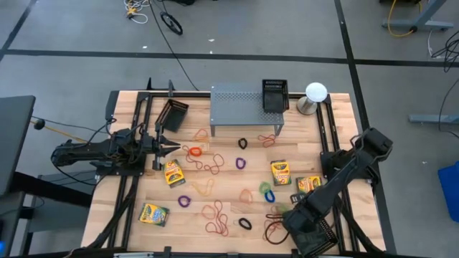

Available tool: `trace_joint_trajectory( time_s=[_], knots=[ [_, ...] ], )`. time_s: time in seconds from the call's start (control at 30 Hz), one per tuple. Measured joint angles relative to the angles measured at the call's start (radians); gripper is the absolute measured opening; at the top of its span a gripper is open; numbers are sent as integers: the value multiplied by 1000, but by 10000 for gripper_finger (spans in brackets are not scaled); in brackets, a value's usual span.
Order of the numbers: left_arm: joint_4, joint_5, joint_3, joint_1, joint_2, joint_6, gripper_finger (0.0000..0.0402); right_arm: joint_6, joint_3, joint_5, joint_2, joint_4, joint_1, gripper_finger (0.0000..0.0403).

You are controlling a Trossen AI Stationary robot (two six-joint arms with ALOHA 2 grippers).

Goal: Sort rubber bands into baskets
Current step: Put the bottom black basket into the shelf

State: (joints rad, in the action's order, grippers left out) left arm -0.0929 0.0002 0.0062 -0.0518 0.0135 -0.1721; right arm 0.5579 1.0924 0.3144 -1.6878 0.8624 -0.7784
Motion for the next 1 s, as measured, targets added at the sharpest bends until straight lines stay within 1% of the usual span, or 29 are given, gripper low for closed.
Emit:
trace_joint_trajectory(
  time_s=[0.1, 0.17, 0.43, 0.5, 0.57, 0.67, 0.77, 0.9, 1.0],
  knots=[
    [0, 0, 0, 0, 0, 0, 50, -27, 0, 11, -24, -9, 0, 133],
    [0, 0, 0, 0, 0, 0, 50, -47, 0, 23, -39, -15, 1, 118],
    [0, 0, 0, 0, 0, 0, 50, -45, 0, 44, -54, -21, 16, 28],
    [0, 0, 0, 0, 0, 0, 50, -34, 0, 45, -51, -23, 27, 14],
    [0, 0, 0, 0, 0, 0, 50, -13, 0, 46, -39, -20, 39, 13],
    [0, 0, 0, 0, 0, 0, 50, 34, 9, 40, -15, -24, 71, 22],
    [0, 0, 0, 0, 0, 0, 50, 76, 41, 16, 19, -24, 117, 15],
    [0, 0, 0, 0, 0, 0, 50, 123, 103, -25, 75, -18, 199, 10],
    [0, 0, 0, 0, 0, 0, 50, 174, 145, -76, 105, -22, 284, 14]
  ],
)
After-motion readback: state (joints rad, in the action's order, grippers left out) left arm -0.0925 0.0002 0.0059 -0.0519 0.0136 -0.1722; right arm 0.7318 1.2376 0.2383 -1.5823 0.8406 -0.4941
